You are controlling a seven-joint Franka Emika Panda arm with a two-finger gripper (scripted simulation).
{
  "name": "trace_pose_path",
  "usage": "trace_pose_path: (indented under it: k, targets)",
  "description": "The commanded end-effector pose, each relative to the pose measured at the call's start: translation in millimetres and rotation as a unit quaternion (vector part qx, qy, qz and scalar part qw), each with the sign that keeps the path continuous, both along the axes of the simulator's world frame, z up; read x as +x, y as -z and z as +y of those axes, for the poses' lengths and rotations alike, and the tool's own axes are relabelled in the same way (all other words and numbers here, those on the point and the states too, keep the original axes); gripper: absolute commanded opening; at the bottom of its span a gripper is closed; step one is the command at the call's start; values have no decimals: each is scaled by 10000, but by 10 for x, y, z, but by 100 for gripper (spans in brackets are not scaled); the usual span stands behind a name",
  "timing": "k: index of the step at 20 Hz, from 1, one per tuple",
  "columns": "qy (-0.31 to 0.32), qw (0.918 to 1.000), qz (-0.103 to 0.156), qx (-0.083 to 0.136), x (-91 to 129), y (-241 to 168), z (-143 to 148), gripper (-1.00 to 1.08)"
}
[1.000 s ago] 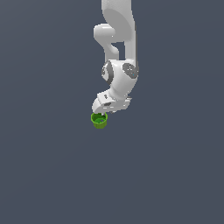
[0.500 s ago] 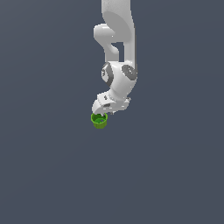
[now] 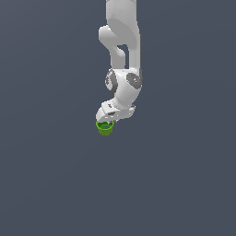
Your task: Pick up the object and move it to a goal position.
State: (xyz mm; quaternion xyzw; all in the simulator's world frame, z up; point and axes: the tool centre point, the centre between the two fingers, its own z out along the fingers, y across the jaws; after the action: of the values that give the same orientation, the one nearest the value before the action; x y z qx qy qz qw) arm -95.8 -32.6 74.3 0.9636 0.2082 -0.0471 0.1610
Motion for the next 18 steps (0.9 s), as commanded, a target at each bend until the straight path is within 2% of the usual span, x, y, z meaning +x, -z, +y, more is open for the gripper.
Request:
trace_pose_path:
  k: [1, 11, 18]
  targets:
    - [0, 10000, 6, 0, -5, 10, -2, -100]
    - [-3, 10000, -2, 0, -1, -21, 4, -100]
    - [-5, 10000, 0, 2, -15, -251, 37, -100]
